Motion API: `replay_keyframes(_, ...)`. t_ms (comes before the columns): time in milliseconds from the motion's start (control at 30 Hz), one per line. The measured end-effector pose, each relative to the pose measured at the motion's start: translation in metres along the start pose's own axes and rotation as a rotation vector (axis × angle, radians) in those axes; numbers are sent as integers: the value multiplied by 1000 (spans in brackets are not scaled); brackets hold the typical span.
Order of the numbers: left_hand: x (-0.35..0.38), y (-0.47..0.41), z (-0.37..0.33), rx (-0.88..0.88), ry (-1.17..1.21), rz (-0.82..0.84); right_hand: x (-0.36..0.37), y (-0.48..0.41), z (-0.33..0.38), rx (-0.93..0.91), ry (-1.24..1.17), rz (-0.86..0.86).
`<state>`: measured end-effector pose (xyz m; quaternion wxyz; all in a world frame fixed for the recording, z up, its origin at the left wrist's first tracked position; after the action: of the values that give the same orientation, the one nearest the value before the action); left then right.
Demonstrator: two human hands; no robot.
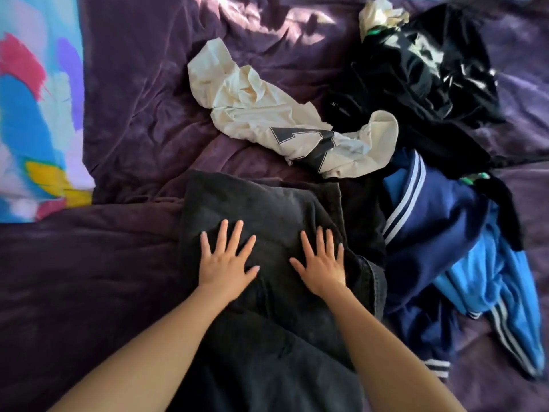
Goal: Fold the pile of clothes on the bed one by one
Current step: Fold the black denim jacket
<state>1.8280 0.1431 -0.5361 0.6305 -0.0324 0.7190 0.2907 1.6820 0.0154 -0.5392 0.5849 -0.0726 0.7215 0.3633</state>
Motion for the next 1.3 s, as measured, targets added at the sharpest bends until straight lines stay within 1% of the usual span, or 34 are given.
replay_keyframes(33, 1, -1, 8, 22, -19, 46, 1, 0, -4, -18, -14, 62)
replay_keyframes(67, -2, -3, 14, 44, -22, 67, -5, 0, -6, -23, -46, 66)
replay_keyframes(100, -6, -2, 18, 53, -9, 74, -14, 3, -6, -21, -75, 11)
replay_keyframes(167, -14, 10, 22, 33, 38, 60, -33, 23, -4, -7, -115, -153)
replay_keyframes(233, -15, 40, 23, 28, 45, 44, -39, 66, -2, -41, -132, -295)
replay_keyframes(267, -11, 61, 21, 26, 61, 37, -37, 93, -2, -75, -144, -371)
replay_keyframes(300, -8, 85, 18, 33, 82, 30, -27, 119, -1, -129, -174, -407)
replay_keyframes(367, -1, 137, 8, 68, 97, -11, 1, 175, 1, -286, -195, -427)
replay_keyframes(400, 1, 163, 2, 56, 145, 14, 19, 199, 2, -357, -155, -373)
replay_keyframes(433, 6, 186, -4, 35, 162, 44, 38, 218, 2, -394, -113, -253)
replay_keyframes(467, 14, 205, -8, -6, 190, 104, 53, 233, 1, -376, -95, -104)
replay_keyframes(533, 37, 228, -8, -99, 273, 191, 70, 246, -2, -279, -103, 90)
replay_keyframes(600, 44, 232, -6, -136, 361, 182, 79, 247, -9, -221, -153, 253)
replay_keyframes(633, 43, 232, -4, -117, 383, 173, 81, 246, -11, -209, -179, 274)
replay_keyframes(667, 38, 234, -1, -83, 394, 150, 77, 247, -12, -221, -195, 238)
replay_keyframes(733, 28, 241, 13, 8, 385, 72, 64, 261, -15, -262, -205, 125)
replay_keyframes(767, 24, 248, 21, 69, 382, 24, 62, 270, -16, -316, -173, 54)
replay_keyframes(800, 19, 258, 28, 147, 370, -36, 64, 284, -17, -362, -135, 29)
replay_keyframes(833, 17, 269, 34, 223, 319, -53, 69, 296, -17, -402, -73, 11)
replay_keyframes(867, 19, 279, 41, 299, 205, -61, 73, 307, -16, -435, -1, -1)
replay_keyframes(900, 24, 289, 47, 360, 80, -122, 79, 315, -15, -457, 43, -10)
replay_keyframes(967, 31, 303, 46, 433, -50, -190, 89, 323, -10, -417, 72, 31)
replay_keyframes(1033, 34, 305, 38, 519, -116, -252, 91, 319, -1, -366, 58, -10)
replay_keyframes(1133, 32, 294, 26, 585, -155, -282, 91, 309, 9, -300, 15, -45)
replay_keyframes(1200, 30, 290, 25, 620, -110, -269, 93, 301, 7, -259, 7, -78)
replay_keyframes(1267, 27, 289, 26, 640, -55, -211, 94, 298, 4, -281, 2, -81)
replay_keyframes(1300, 26, 290, 26, 638, -20, -210, 89, 298, 3, -311, -23, -133)
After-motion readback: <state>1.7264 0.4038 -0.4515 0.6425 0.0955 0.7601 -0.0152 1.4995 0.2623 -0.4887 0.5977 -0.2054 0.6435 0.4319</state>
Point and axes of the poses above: each hand's wrist, its own y-axis away from the middle knuckle, its own x-axis out of the palm, z = x × y, the point moved 2 cm from there along -y, towards the middle knuckle, and after that the axes turned 10 degrees about -z, right-handed, at the moved point
